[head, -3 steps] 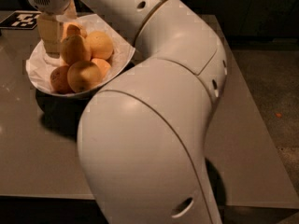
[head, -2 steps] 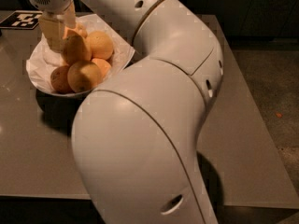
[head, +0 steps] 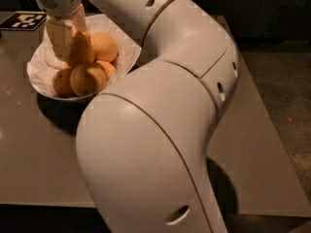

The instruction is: Pick orange from white bowl

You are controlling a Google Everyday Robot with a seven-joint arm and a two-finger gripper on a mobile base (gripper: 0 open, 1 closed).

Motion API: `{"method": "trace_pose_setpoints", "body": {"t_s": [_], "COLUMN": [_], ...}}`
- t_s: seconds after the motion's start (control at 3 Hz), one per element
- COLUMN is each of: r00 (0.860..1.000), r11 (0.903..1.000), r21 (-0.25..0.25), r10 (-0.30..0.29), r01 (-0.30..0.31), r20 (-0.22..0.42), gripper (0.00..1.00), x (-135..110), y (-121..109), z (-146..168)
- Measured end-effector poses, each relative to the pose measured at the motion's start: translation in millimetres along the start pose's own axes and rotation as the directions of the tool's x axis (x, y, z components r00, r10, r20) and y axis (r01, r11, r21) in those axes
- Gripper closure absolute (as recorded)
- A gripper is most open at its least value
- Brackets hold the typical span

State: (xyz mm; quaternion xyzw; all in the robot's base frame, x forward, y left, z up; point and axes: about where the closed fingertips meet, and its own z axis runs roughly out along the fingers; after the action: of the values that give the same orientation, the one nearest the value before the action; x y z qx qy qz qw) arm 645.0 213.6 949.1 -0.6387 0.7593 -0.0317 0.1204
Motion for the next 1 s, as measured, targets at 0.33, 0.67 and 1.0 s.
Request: {"method": "trace_pose_setpoints", "body": {"t_s": [0.33, 0.67, 1.0], "r00": [0.999, 0.999, 0.999], "r11": [0.9992, 0.9984, 0.9984], "r21": [-0.026, -0.041, -0.041], "r10": [0.029, 0.038, 0.038], "r01": [-0.030, -0.039, -0.039], "r20": [-0.025, -0.040, -0.040], "gripper": [0.28, 0.29, 0.46], "x": [19.8, 27.6, 27.0], "y": [2.4, 2.9, 2.0], "z": [5.8, 10.5, 6.5]}}
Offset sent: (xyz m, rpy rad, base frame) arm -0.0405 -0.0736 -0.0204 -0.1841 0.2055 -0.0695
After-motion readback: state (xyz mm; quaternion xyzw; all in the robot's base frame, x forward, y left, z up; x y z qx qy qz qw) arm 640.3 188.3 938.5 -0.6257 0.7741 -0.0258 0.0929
